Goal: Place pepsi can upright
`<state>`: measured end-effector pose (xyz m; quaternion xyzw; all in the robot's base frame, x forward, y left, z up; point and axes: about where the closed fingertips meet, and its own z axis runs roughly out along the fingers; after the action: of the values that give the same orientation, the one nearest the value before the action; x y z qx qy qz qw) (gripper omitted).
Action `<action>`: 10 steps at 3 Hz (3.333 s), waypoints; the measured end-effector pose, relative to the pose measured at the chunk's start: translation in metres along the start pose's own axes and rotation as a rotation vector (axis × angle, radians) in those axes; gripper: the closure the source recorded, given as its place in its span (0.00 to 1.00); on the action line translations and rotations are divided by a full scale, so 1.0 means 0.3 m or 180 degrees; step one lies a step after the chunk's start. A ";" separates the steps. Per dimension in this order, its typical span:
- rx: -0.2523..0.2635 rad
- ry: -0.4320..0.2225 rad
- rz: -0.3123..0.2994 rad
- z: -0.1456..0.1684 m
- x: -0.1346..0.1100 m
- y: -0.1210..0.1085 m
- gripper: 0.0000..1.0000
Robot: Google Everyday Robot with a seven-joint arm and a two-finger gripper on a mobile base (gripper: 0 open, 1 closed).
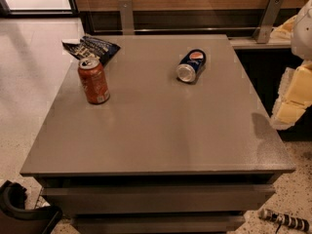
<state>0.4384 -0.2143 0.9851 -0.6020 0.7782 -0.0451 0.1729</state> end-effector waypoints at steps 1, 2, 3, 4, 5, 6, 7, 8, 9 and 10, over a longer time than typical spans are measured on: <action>0.0001 0.0000 0.0000 0.000 0.000 0.000 0.00; 0.0045 -0.0094 0.0148 0.001 -0.018 -0.051 0.00; -0.0007 -0.0262 0.0500 0.036 -0.072 -0.137 0.00; -0.0058 -0.0416 0.1019 0.074 -0.151 -0.239 0.00; 0.0021 -0.0536 0.1526 0.098 -0.227 -0.343 0.00; 0.0120 -0.0596 0.2061 0.118 -0.272 -0.447 0.00; 0.0169 -0.0632 0.2654 0.142 -0.283 -0.520 0.00; 0.0151 -0.0644 0.2936 0.147 -0.286 -0.528 0.00; 0.0150 -0.0644 0.2936 0.147 -0.286 -0.528 0.00; 0.0167 -0.0589 0.3044 0.162 -0.295 -0.535 0.00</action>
Offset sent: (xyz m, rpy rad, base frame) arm 0.0351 0.0008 0.0063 0.0868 -0.0159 -0.0857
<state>0.6211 -0.1668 1.0034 -0.1740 0.9475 0.0736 0.2579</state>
